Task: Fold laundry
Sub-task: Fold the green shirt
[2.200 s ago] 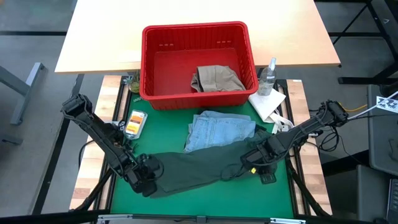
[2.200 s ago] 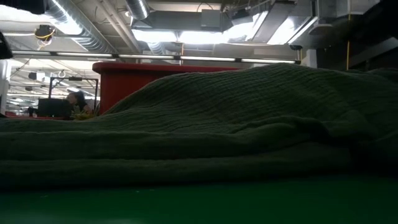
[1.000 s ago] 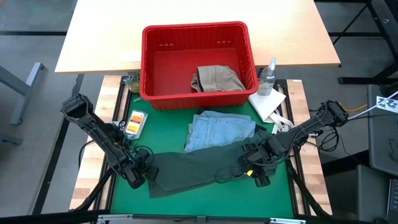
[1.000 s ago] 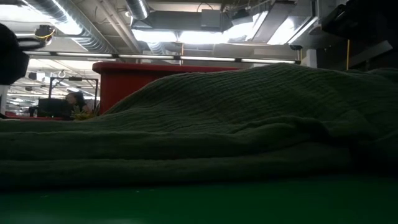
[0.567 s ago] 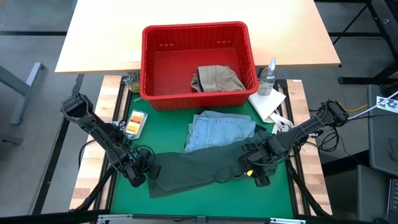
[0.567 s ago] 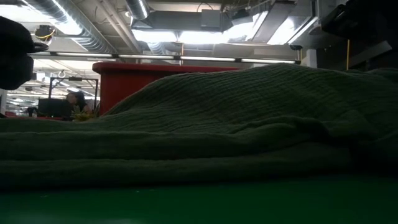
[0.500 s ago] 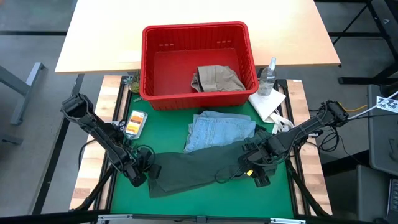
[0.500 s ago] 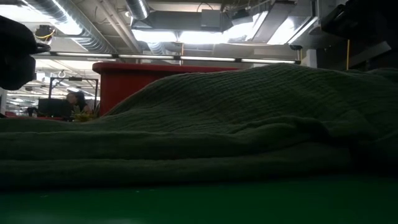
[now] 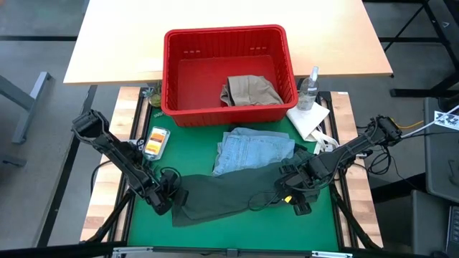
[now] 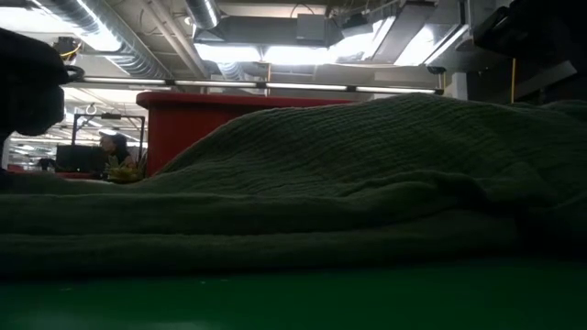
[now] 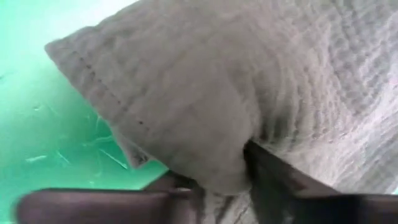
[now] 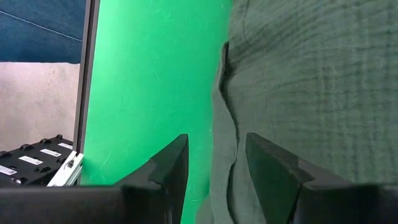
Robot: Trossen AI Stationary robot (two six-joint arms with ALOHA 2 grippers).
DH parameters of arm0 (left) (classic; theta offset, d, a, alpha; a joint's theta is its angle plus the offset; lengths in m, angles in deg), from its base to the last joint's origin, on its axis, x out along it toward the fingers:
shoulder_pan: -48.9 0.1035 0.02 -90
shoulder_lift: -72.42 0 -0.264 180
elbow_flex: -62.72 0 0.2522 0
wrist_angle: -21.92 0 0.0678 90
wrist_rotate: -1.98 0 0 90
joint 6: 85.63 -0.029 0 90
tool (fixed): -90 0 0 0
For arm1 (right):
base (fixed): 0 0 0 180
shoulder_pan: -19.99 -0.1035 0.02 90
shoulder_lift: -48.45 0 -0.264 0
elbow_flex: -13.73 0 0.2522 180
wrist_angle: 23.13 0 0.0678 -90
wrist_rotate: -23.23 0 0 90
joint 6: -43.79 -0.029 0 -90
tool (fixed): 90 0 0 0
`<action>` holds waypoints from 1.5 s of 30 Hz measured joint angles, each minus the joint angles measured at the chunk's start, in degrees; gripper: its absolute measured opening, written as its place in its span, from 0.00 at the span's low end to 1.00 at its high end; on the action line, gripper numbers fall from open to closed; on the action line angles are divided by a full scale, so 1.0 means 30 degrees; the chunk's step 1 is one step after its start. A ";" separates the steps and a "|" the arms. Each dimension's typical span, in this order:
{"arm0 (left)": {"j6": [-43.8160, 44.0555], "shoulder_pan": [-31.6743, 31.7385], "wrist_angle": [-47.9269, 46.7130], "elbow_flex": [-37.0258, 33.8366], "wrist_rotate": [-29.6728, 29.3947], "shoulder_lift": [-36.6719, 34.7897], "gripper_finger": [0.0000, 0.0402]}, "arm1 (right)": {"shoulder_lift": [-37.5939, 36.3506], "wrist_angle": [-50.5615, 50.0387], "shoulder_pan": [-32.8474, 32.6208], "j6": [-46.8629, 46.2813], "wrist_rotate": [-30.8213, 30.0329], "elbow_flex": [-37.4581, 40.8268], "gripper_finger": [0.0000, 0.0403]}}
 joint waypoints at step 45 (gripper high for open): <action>-0.0320 -0.1632 -0.7920 0.3145 0.7616 -0.6585 0.01 | 0.0004 0.0443 0.0007 -0.0014 -0.0492 0.0000 0.40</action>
